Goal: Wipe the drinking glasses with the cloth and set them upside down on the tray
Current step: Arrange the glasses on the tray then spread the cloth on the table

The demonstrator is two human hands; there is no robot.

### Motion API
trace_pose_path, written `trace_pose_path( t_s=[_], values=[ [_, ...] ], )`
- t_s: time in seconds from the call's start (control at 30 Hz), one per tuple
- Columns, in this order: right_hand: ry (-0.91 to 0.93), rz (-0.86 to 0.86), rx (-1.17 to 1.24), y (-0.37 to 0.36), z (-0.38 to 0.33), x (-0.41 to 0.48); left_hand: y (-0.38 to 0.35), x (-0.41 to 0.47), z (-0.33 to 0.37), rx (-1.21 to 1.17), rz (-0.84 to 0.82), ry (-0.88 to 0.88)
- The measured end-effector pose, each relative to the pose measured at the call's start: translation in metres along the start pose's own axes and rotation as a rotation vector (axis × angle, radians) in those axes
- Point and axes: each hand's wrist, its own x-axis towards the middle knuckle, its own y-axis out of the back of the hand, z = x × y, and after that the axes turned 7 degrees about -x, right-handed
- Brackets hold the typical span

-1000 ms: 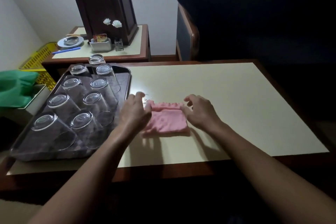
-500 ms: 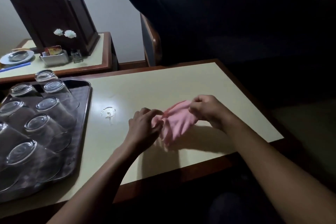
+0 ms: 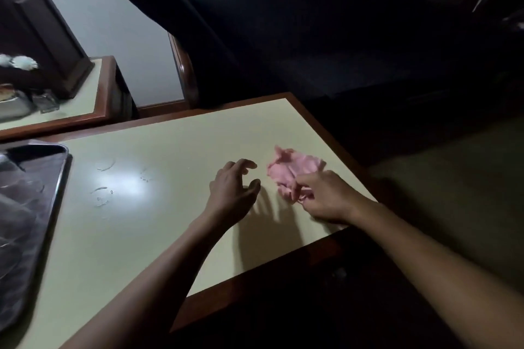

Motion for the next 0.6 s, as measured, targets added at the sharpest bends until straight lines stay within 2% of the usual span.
trace_pose_path(
  t_s=[0.07,0.17,0.2,0.27,0.33,0.4,0.53,0.6],
  values=[
    [-0.032,0.036,0.076,-0.006,0.014,-0.009,-0.013,0.001,-0.001,0.063,0.022,-0.089],
    [-0.062,0.325,0.082,-0.009,0.031,0.002,-0.03,0.007,0.001,0.21,-0.001,-0.246],
    [-0.065,0.372,0.073,-0.011,0.036,0.008,-0.036,0.01,0.003,0.248,-0.036,-0.266],
    [-0.104,0.27,-0.011,-0.016,0.045,0.02,-0.045,0.019,0.007,0.35,-0.138,-0.257],
    [-0.166,0.043,-0.135,-0.016,0.056,0.03,-0.049,0.028,0.01,0.52,-0.221,-0.248],
    [-0.185,-0.076,-0.186,-0.009,0.064,0.041,-0.049,0.032,0.012,0.619,-0.216,-0.245],
    [-0.149,-0.151,-0.166,0.006,0.071,0.065,-0.06,0.02,0.016,0.653,-0.136,-0.207],
    [-0.117,-0.1,-0.106,0.01,0.067,0.07,-0.068,0.015,0.017,0.646,-0.097,-0.173]
  ],
)
